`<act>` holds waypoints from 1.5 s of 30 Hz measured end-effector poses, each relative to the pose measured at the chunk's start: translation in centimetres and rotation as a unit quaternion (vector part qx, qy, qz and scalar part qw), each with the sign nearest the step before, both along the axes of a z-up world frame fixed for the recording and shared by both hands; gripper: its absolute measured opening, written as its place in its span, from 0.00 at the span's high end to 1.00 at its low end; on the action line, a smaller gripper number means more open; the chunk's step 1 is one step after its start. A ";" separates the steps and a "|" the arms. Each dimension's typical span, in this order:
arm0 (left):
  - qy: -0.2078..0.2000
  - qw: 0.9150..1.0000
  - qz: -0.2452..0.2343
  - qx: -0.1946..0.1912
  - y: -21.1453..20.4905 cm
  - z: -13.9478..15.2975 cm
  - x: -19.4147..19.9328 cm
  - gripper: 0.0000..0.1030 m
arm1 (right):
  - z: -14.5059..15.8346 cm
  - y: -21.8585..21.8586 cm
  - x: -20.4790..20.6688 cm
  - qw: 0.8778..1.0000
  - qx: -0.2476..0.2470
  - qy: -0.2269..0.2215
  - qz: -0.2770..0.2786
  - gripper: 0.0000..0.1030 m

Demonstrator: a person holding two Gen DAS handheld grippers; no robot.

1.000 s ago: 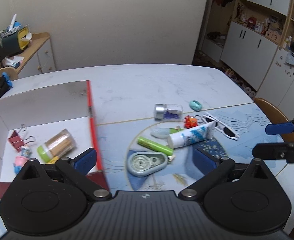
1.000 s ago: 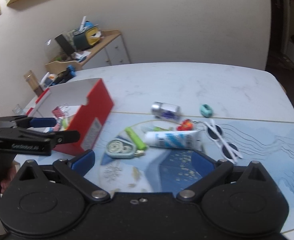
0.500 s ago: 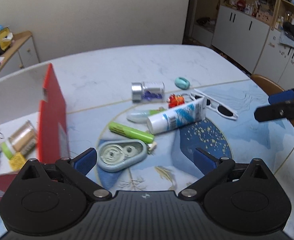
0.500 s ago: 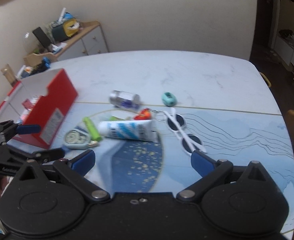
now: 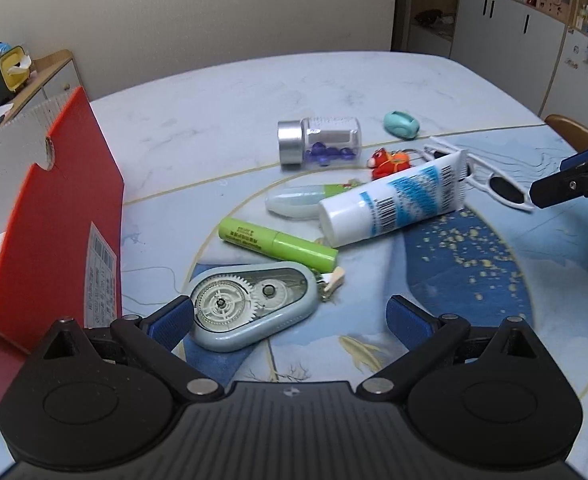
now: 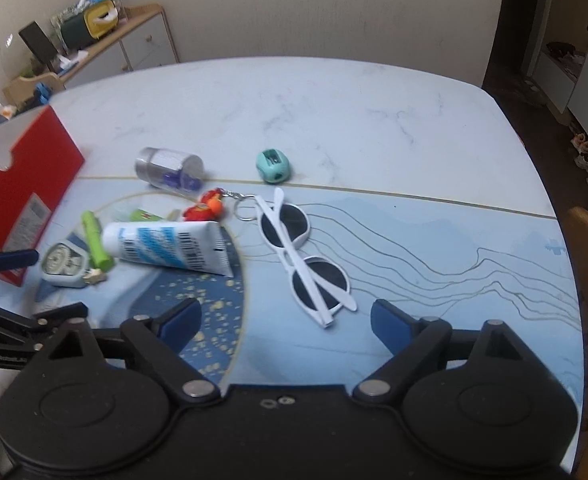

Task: Organize rigid objects
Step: 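Grasp the correction tape with the left gripper while the right gripper grasps the white sunglasses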

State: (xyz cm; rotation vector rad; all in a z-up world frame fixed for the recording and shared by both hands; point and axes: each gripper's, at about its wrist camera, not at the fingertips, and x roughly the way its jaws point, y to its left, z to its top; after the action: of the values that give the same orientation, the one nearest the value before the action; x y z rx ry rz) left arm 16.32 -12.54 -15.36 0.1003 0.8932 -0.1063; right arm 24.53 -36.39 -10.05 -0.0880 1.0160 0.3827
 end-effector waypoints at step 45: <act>-0.007 0.999 0.039 -0.038 0.9 -0.8 0.5 0.15 | -3.3 -0.1 0.7 0.999 -0.030 0.001 -0.019 0.60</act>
State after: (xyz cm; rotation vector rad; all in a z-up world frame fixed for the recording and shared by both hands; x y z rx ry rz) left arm 16.83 -11.61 -16.18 -0.0039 0.8773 -0.0662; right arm 25.26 -36.50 -13.40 -0.1216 1.0306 0.3182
